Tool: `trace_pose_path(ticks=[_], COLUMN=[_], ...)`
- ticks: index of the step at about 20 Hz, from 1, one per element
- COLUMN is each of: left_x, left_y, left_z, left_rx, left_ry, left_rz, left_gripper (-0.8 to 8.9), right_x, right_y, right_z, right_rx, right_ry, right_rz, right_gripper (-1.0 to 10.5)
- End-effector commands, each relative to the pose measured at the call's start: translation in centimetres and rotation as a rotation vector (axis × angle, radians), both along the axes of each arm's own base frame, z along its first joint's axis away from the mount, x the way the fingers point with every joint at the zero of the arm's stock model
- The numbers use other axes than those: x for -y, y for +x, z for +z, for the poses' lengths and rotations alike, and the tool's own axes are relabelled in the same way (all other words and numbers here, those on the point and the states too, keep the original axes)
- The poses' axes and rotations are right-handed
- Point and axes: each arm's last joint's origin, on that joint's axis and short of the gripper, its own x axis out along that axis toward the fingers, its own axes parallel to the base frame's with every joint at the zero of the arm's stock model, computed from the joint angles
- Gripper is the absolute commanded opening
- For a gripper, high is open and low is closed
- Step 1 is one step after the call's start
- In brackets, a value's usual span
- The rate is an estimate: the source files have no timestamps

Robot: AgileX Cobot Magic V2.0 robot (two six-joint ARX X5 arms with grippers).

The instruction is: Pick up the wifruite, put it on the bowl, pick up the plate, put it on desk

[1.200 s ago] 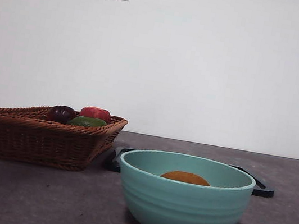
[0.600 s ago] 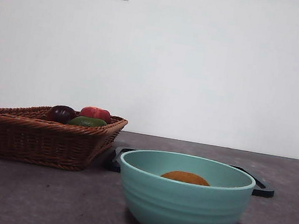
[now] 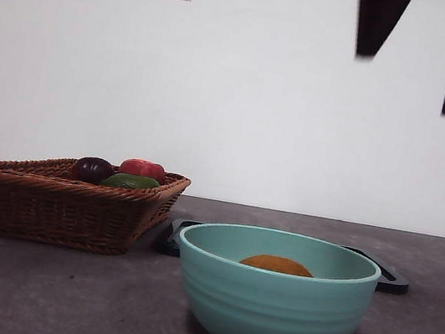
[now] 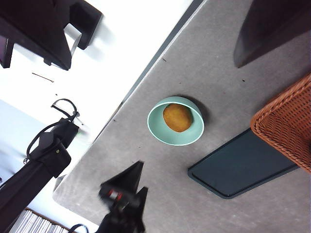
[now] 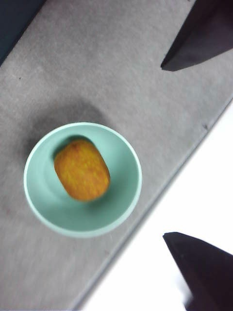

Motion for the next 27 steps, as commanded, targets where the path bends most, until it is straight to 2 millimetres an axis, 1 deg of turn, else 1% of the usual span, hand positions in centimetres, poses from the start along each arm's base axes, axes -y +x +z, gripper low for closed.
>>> trace_pose_path(ticks=[1, 6, 11, 18, 20, 22, 24, 27], left_x=[-0.2, -0.2, -0.2, -0.2, -0.2, -0.2, -0.2, -0.1], left_y=[-0.1, -0.1, -0.1, -0.1, -0.1, -0.1, -0.1, -0.1], left_z=[0.6, 0.6, 0.6, 0.6, 0.6, 0.6, 0.6, 0.9], left_rx=[0.016, 0.016, 0.016, 0.016, 0.016, 0.017, 0.019, 0.033], left_ry=[-0.036, -0.035, -0.035, -0.035, -0.035, -0.036, -0.039, -0.061], left_rz=[-0.014, -0.014, -0.014, -0.014, -0.014, -0.014, -0.014, -0.014], left_gripper=[5.32, 5.32, 5.32, 5.32, 5.32, 5.32, 5.32, 5.32], right_x=[-1.1, -2.1, -2.1, -1.0, -0.4, 0.1, 0.1, -0.2], right_y=[0.8, 1.8, 2.1, 2.7, 2.9, 3.2, 3.6, 4.0], right_z=[-0.9, -2.8, -5.6, -10.2, -11.2, -11.8, -12.0, -12.0], right_rx=[-0.02, -0.054, -0.056, -0.068, -0.069, -0.064, -0.063, -0.043], right_ry=[-0.036, -0.071, -0.104, -0.066, -0.063, -0.052, -0.01, 0.039], right_rz=[-0.014, -0.022, -0.045, -0.163, -0.196, -0.226, -0.241, -0.243], right_gripper=[6.1, 6.1, 6.1, 6.1, 5.7, 5.6, 5.6, 4.8])
